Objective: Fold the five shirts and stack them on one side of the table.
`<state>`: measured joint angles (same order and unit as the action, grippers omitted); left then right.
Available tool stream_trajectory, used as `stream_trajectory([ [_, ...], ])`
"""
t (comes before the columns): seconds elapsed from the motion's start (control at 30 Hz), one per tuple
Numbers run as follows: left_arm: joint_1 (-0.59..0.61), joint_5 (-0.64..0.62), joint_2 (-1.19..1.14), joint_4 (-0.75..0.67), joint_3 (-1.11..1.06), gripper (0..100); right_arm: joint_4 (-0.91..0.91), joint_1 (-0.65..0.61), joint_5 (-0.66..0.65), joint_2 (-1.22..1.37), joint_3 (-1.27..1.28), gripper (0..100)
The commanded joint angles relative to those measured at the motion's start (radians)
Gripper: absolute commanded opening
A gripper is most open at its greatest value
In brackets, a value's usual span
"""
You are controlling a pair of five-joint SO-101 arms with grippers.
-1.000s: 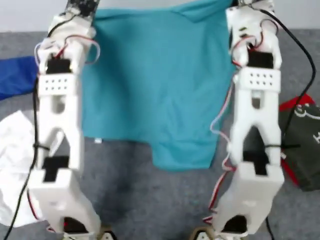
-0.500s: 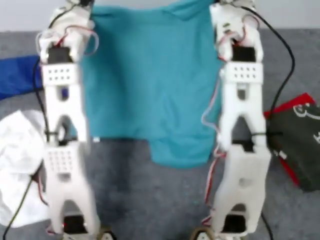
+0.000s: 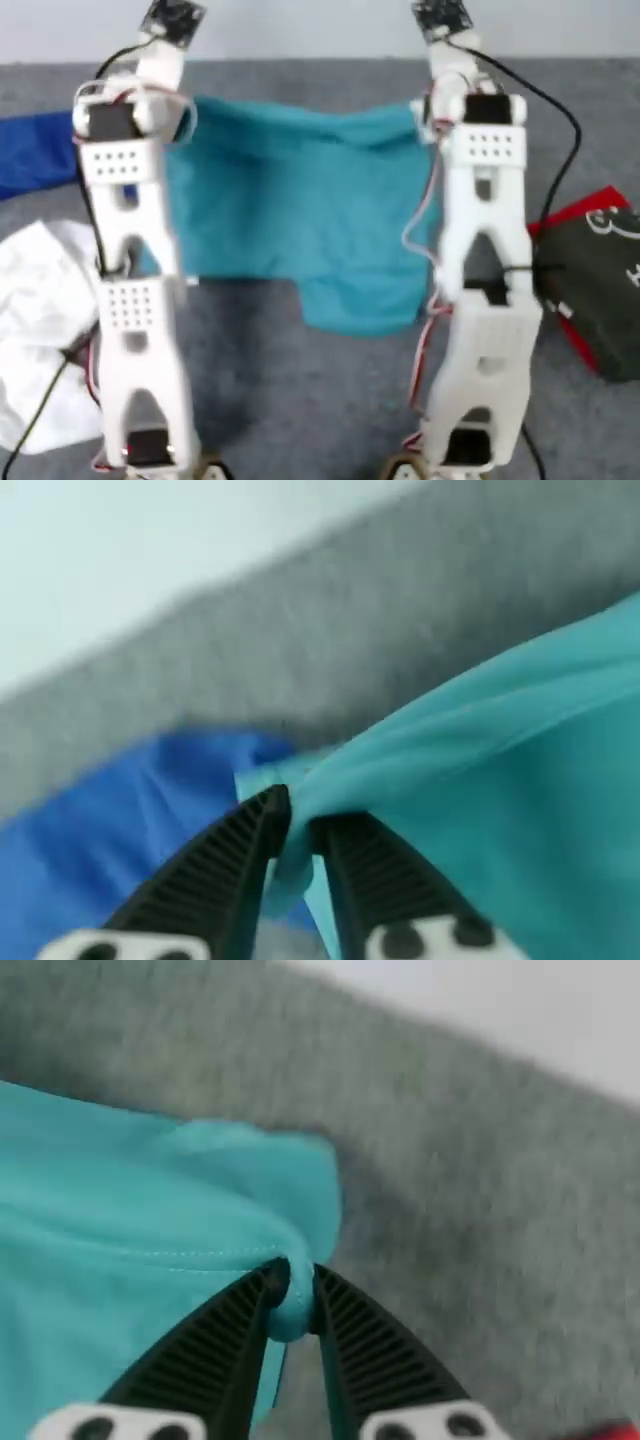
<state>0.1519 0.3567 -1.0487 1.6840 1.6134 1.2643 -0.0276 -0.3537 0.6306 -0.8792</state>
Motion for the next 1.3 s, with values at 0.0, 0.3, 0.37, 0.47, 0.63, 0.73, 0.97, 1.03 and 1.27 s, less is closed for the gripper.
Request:
stream_trajectory([
  [0.0, 0.018, 0.003, 0.017, 0.074, 0.059, 3, 0.151, 0.008, -0.008, -0.133, -0.049, 0.9],
  [0.3, 0.026, -0.005, 0.017, 0.078, 0.048, 3, 0.522, 0.013, -0.100, -0.219, -0.046, 0.9],
  [0.37, 0.026, -0.005, 0.018, 0.078, 0.008, 3, 0.533, 0.022, -0.106, -0.225, -0.023, 0.9],
  [0.47, 0.023, -0.005, 0.028, 0.080, -0.087, 1, 0.532, 0.035, -0.101, -0.245, 0.061, 0.9],
  [0.63, 0.026, -0.018, 0.183, 0.078, -0.354, 1, 0.529, 0.033, -0.106, -0.340, 0.269, 1.0],
  [0.73, 0.029, -0.012, 0.308, 0.075, -0.601, 1, 0.527, 0.033, -0.106, -0.407, 0.391, 1.0],
  [0.97, 0.035, -0.008, 0.520, 0.041, -0.980, 1, 0.463, 0.010, -0.112, -0.568, 0.695, 1.0],
  [1.03, 0.040, -0.006, 0.546, 0.040, -1.029, 1, 0.433, -0.012, -0.133, -0.618, 0.787, 1.0],
  [1.27, 0.063, 0.035, 0.546, -0.003, -1.099, 1, 0.216, -0.077, -0.141, -0.740, 1.109, 1.0],
])
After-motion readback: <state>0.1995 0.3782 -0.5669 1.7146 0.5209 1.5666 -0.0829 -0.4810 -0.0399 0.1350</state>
